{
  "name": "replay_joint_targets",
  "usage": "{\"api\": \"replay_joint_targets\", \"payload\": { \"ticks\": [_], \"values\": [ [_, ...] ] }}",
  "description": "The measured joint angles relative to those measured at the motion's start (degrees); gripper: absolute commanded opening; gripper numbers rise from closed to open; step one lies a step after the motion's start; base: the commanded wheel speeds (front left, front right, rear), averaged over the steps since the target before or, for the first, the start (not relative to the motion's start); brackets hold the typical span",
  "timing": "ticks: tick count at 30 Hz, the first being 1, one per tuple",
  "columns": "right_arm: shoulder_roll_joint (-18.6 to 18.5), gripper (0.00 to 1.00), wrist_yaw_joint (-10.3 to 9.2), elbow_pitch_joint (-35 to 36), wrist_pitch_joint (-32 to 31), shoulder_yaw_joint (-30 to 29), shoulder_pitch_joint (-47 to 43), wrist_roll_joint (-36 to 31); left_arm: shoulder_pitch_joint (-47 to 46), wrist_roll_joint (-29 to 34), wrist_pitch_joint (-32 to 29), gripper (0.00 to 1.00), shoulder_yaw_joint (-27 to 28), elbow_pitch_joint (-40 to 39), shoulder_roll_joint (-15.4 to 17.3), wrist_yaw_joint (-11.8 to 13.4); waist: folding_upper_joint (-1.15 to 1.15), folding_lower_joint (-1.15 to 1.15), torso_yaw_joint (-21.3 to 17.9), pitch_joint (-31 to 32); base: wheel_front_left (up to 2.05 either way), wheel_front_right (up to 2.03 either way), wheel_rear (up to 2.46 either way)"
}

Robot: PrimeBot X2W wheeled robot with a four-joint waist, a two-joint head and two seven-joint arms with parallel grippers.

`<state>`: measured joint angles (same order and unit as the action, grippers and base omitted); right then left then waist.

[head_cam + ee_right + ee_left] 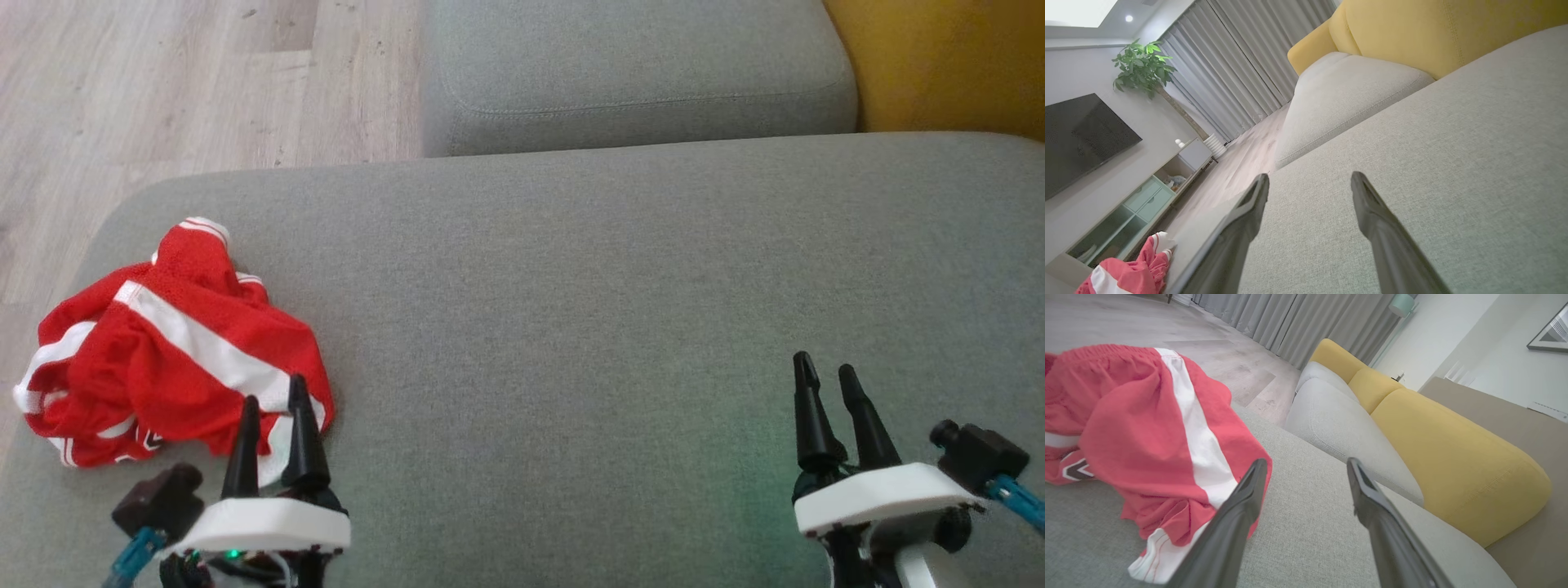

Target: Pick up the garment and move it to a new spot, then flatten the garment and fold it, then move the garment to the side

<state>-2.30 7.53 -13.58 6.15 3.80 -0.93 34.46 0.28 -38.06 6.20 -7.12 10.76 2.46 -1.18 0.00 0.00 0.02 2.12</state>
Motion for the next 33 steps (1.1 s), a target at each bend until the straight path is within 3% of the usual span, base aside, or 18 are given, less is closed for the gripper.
{"api": "replay_joint_targets", "payload": {
  "ticks": [8, 33],
  "values": [
    [0.0, 1.00, 0.00, 0.8, 1.5, 0.9, 0.0, -5.9, 0.0, 5.3, 1.5, 1.00, -0.4, -0.2, 0.0, 1.2, 0.00, 0.00, 0.0, 0.2, 0.00, 0.00, 0.00],
    [0.0, 1.00, 0.00, 1.9, 5.6, 0.7, -1.1, -23.8, 0.0, 22.4, 5.6, 1.00, -3.9, -1.5, 0.1, 1.8, 0.00, 0.00, 0.8, 0.8, 0.00, 0.00, 0.00]
  ]
}}
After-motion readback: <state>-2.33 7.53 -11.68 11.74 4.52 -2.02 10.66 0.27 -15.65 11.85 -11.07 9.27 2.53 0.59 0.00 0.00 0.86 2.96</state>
